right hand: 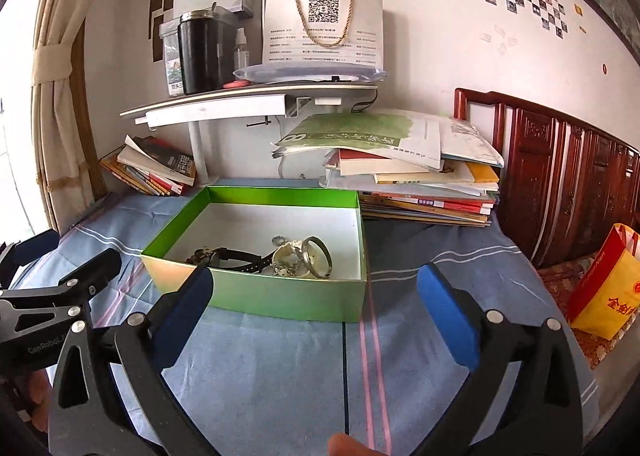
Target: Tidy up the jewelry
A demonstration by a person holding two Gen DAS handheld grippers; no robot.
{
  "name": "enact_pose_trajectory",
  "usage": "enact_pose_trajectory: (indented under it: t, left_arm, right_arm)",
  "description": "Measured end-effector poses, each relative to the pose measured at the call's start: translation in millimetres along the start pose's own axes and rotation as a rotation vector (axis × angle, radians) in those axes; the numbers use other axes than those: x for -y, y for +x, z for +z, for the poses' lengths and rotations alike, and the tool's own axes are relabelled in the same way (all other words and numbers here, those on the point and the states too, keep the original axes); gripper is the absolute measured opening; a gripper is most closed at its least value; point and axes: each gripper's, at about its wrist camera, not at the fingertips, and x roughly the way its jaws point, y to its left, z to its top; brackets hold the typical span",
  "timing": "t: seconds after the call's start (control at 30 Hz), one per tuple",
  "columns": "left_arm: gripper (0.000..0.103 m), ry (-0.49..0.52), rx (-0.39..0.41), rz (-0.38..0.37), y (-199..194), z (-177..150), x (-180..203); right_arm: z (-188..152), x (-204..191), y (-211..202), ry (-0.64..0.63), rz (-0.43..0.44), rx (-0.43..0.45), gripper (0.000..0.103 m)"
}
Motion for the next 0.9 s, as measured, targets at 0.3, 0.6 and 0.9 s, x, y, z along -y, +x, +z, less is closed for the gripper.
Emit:
enact_pose_trajectory:
  t: [0.3,0.6,0.9]
  left_arm:
    - [0.099,-0.003,-0.004,0.001,-0.6,-2.6,-3.1]
    - [0.099,-0.001,-0.003,0.001,-1.8,-2.5,-3.1]
    - [0.099,0.009,-0.004,0.002,-3.1,-3.8,1.2]
  right_arm:
    - [-3.0,-6.5,4.0,-0.006,0.009,-0.014,0.1]
    - [-2.9,-5.9,4.0,-0.008,0.008,-0.015,0.1]
    - [-3.5,-6.2,-0.3,-0.007,0.004,0.0,0.1]
